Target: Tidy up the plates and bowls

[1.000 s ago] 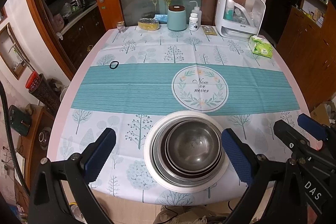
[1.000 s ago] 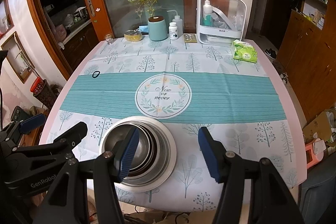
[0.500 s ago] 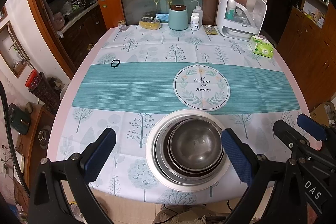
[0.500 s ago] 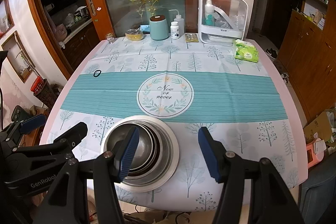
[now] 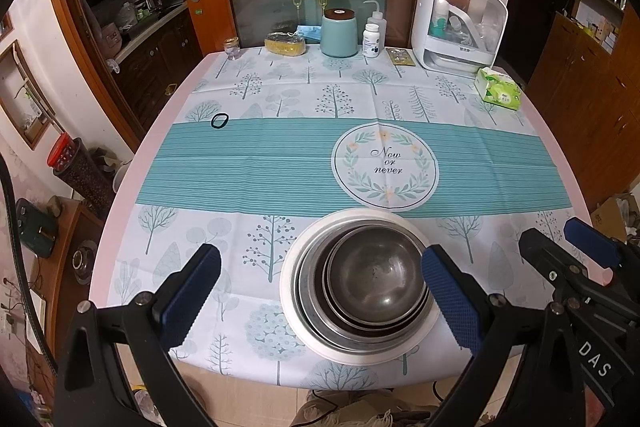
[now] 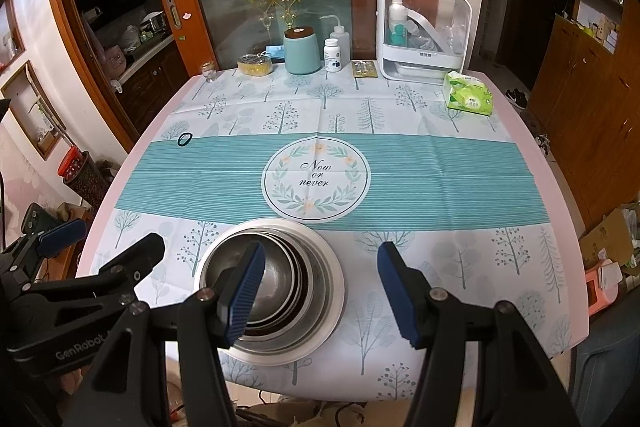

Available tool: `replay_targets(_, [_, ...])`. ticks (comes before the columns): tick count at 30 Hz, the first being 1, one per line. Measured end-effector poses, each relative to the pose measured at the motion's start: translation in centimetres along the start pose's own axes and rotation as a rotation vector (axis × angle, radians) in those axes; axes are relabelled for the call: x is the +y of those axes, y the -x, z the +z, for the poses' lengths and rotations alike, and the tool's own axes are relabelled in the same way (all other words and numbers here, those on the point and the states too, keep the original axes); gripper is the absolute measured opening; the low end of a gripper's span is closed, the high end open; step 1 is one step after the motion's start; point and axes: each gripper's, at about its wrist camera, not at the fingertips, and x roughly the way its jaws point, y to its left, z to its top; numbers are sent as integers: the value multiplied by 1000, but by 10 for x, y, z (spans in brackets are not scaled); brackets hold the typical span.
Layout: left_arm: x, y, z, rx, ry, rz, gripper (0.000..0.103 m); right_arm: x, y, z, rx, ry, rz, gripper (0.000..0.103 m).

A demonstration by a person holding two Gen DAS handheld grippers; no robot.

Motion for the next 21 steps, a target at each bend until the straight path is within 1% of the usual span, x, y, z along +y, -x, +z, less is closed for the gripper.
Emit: replay_targets(21, [0, 0, 0, 1, 3, 1, 100, 1, -1, 1, 4, -3, 1, 59])
